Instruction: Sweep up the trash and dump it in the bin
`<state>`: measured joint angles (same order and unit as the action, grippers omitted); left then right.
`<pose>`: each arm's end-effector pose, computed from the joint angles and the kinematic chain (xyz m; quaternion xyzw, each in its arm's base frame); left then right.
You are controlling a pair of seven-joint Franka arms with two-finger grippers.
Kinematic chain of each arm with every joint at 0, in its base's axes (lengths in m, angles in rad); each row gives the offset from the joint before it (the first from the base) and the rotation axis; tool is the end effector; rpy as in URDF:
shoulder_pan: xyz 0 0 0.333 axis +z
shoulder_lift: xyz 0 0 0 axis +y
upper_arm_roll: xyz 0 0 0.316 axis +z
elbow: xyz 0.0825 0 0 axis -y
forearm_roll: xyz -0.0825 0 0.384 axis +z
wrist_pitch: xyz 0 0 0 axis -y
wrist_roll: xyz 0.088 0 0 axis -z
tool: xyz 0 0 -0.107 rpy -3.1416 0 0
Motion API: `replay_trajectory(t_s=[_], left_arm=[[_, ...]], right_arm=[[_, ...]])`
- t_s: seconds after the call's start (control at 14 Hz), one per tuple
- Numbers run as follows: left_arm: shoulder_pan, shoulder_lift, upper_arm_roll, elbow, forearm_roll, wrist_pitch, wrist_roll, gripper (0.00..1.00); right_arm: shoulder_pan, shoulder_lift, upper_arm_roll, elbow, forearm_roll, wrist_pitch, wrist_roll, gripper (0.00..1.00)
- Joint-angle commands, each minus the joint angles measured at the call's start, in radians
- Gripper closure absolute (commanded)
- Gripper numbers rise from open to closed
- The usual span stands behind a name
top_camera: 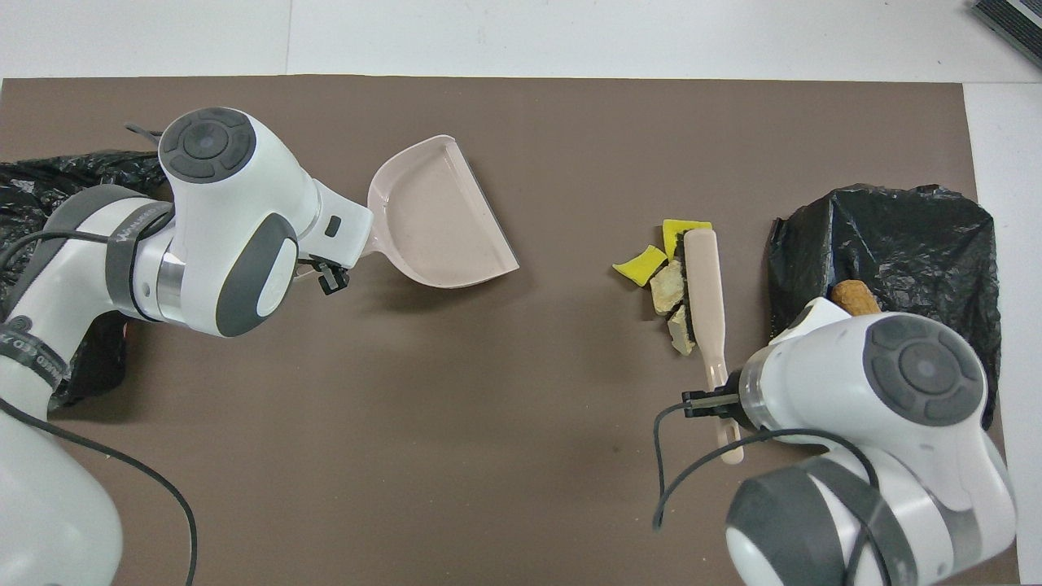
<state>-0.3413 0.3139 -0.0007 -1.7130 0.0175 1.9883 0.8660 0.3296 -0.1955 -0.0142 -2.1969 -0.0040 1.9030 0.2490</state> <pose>0.6042 -0.2139 0.4027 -0.8208 0.5708 0.0207 0.0026 0.4565 0.1484 0.4585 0.9982 0.0341 -0.0471 0.0142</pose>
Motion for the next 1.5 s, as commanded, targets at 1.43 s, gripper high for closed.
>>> replay_trajectory(t_s=[1.43], left_arm=[[-0.179,-0.185,-0.001,-0.379,0.064,0.201,-0.038,1.0]], right_arm=[[0.089,0.392,0.037,0.192,0.354,0.013,-0.06,1.0]])
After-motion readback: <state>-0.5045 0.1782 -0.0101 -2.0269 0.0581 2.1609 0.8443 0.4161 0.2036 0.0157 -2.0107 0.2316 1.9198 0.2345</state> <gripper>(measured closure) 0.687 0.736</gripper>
